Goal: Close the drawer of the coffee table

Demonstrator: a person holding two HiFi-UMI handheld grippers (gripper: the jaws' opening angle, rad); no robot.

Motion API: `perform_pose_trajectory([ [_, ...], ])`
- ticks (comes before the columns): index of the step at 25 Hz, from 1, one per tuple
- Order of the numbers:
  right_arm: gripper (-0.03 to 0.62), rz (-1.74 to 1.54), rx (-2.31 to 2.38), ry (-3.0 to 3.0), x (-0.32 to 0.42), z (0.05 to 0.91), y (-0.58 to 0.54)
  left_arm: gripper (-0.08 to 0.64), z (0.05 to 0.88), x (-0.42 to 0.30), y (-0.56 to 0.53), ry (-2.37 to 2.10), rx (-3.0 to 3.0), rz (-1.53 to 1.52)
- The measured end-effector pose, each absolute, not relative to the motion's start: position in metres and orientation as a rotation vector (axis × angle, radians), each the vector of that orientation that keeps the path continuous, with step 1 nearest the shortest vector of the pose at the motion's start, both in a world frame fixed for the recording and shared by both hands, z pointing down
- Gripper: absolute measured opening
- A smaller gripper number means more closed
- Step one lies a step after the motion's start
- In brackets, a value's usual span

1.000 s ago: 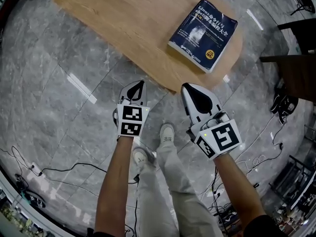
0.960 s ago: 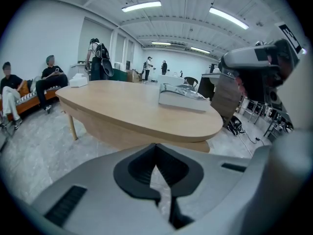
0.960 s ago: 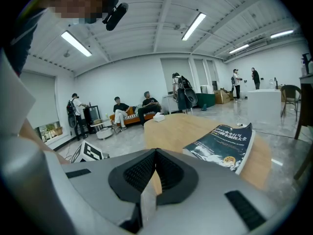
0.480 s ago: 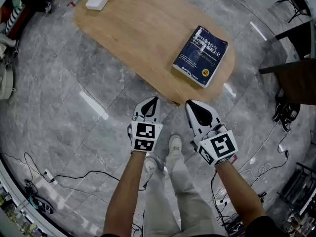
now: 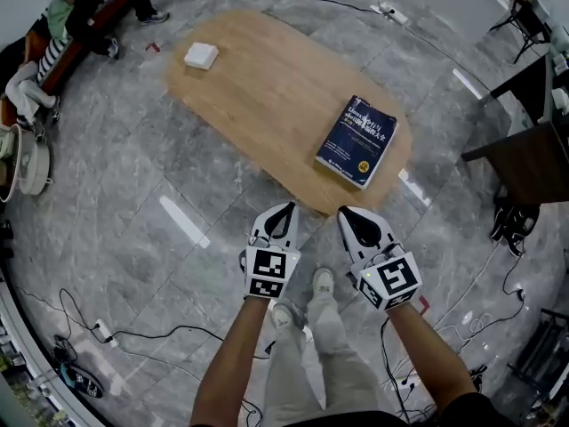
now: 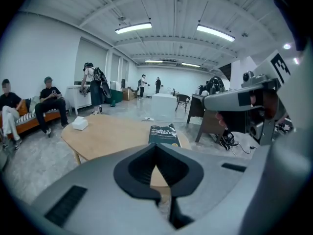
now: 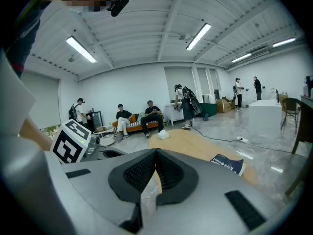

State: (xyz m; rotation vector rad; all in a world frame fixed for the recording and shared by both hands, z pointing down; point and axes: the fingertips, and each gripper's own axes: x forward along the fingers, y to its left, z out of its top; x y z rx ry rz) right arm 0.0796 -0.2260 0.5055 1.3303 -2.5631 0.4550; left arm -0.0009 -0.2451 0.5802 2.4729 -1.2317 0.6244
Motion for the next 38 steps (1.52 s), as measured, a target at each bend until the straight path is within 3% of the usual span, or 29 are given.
perform_pose_trajectory([
  [24, 0.012, 0.332, 1.354, -2.554, 0.055, 0.347, -0.167, 0.002, 0.352, -0.034, -0.162, -1.285, 2.609, 0.435],
  [38, 0.012, 0.145, 1.250, -2.660, -0.019, 0.259, -0.110, 0.002, 0.266, -0.082, -0.101, -1.323, 2.695, 0.324],
])
